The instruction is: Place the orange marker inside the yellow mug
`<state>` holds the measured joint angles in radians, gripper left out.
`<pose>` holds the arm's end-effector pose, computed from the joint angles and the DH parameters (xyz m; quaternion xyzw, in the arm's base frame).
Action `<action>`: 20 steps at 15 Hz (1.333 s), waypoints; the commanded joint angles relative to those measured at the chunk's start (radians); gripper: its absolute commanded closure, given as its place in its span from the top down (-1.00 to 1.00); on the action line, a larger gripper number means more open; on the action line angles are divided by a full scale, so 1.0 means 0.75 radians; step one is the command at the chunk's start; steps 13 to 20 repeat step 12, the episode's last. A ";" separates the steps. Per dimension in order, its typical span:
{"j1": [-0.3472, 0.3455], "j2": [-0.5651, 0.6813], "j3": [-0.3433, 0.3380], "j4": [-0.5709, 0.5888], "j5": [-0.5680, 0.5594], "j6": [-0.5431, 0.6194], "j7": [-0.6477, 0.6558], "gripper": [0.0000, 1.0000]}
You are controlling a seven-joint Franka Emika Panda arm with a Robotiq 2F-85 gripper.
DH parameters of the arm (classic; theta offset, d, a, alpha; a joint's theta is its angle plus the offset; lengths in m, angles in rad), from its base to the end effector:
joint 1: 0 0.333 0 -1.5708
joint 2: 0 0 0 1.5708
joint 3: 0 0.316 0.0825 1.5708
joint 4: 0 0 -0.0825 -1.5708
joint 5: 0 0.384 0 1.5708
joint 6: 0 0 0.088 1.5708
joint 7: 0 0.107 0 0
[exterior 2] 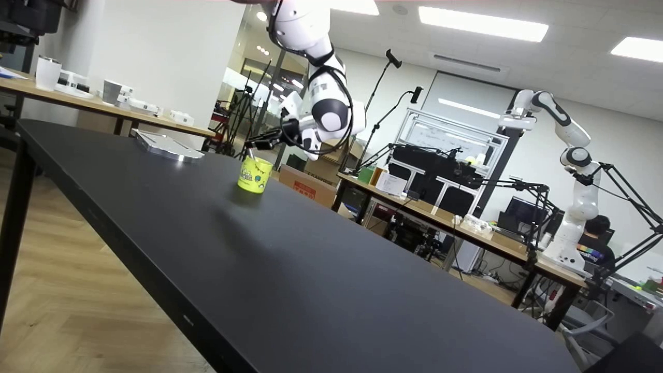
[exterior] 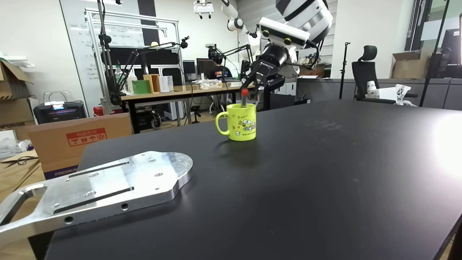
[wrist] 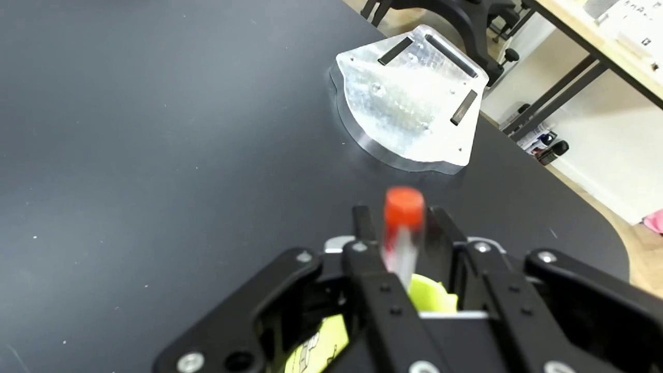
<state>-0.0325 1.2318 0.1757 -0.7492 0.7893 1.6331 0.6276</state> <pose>0.7666 0.1159 0.1973 -0.8139 0.3316 0.2996 0.3714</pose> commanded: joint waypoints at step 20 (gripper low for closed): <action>0.007 -0.057 0.034 0.066 0.000 0.004 -0.019 1.00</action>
